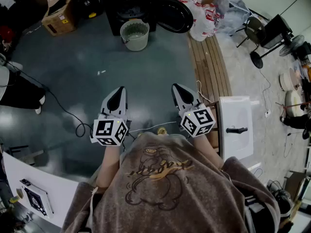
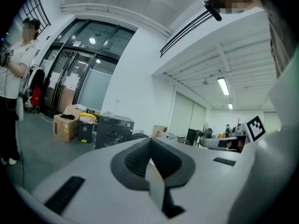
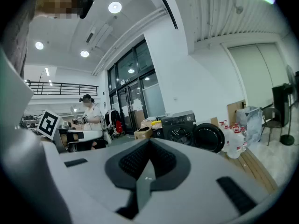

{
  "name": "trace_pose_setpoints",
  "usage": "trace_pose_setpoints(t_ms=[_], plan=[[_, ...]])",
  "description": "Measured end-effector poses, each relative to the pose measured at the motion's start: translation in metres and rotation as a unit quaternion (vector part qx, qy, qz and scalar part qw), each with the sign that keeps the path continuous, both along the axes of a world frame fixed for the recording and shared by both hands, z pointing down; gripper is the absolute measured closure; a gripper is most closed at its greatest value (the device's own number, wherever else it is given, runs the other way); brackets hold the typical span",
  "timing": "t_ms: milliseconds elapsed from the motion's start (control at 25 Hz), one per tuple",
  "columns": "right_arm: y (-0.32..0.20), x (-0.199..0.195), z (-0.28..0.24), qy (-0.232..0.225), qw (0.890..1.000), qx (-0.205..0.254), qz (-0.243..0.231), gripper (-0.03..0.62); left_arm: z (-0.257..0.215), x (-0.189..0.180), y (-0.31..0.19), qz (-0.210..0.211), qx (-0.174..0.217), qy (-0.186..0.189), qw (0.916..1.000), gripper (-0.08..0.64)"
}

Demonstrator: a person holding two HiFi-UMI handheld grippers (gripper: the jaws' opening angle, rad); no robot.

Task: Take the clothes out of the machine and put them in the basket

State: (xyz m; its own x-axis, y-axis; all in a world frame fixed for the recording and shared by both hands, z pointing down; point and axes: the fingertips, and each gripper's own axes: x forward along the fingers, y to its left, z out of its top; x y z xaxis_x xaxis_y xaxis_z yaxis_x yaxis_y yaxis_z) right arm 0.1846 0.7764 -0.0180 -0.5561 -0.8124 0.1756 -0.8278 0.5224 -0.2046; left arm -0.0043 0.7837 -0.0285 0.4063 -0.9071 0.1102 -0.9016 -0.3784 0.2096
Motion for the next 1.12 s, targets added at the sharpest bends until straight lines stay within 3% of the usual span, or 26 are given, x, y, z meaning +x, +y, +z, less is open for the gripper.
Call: trace_pose_setpoints(t_ms=[640, 920, 1120], plan=[[0.001, -0.019, 0.031, 0.005, 0.999, -0.031, 0.014, 0.595, 0.022, -0.015, -0.017, 0.026, -0.022, 0.003, 0.9994, 0.555], [-0.048, -0.026, 0.043, 0.003, 0.999, -0.029, 0.017, 0.595, 0.03, -0.025, -0.062, 0.022, -0.017, 0.012, 0.9995, 0.555], [-0.105, -0.036, 0.047, 0.006, 0.999, -0.035, 0.004, 0.595, 0.035, -0.032, -0.122, 0.018, -0.026, 0.023, 0.9992, 0.555]])
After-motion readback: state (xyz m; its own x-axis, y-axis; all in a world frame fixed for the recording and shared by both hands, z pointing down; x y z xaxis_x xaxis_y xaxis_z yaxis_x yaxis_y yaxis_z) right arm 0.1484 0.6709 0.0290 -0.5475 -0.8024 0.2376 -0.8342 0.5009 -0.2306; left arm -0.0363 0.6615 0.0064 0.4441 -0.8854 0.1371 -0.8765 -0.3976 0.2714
